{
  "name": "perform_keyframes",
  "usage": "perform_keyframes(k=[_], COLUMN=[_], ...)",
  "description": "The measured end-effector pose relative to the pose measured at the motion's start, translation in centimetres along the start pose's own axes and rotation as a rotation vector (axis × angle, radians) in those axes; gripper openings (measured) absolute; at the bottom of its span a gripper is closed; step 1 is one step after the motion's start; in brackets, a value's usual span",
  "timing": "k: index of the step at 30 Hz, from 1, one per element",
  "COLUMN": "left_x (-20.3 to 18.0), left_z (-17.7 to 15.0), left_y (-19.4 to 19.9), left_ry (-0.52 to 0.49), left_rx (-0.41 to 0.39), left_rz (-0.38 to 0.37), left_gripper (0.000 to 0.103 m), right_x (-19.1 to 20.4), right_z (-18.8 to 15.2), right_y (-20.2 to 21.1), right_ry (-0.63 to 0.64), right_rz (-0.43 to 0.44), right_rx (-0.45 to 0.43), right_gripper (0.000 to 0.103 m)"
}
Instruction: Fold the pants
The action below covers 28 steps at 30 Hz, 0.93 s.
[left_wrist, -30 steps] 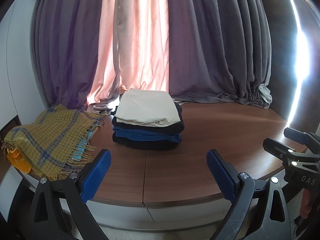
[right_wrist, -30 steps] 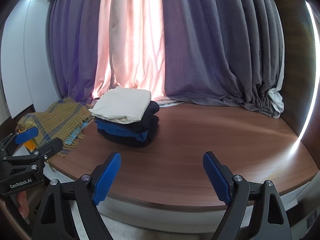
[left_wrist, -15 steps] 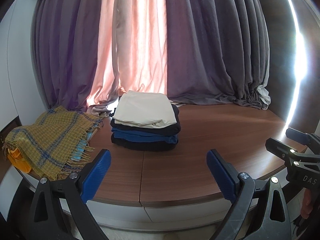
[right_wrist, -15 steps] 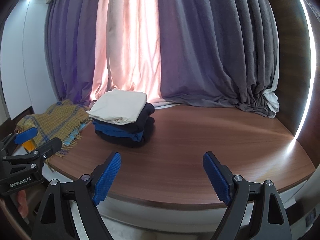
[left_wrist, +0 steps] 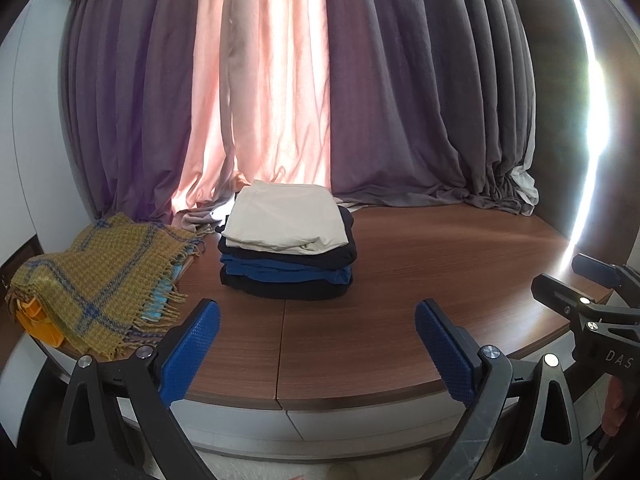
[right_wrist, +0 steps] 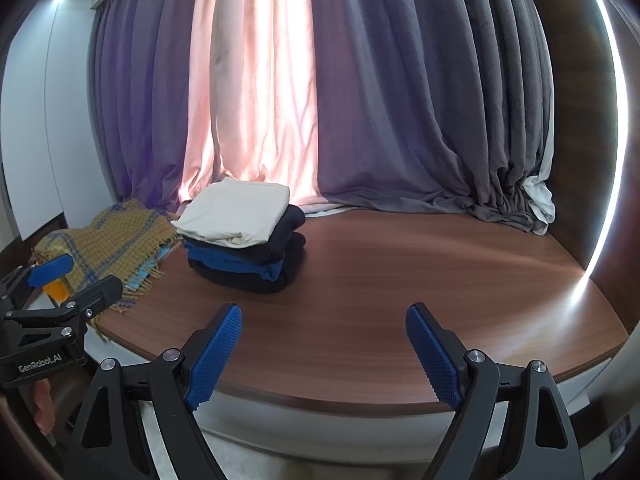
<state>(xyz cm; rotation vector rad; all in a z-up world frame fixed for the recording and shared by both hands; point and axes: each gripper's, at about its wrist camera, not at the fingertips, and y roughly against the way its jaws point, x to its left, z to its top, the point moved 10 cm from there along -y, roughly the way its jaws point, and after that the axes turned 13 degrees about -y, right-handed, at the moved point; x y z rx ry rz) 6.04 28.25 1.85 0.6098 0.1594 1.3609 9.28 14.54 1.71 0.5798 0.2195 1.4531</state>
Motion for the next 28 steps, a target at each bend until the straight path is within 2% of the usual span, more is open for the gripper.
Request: perform_keyframes(k=[2, 28], left_x=[-0.03, -0.41], left_z=[0.05, -0.19], left_y=[0.06, 0.28], left_ry=[-0.001, 0.014], left_rx=[0.002, 0.031], left_rz=[0.007, 0.004], left_gripper=[0.103, 0.103], right_x=[-0.08, -0.27], right_z=[0.03, 0.37], right_y=[0.07, 0.34], right_ry=[-0.001, -0.006], right_rz=[0.001, -0.005], right_rx=[-0.001, -0.007], right_gripper=[0.085, 0.085])
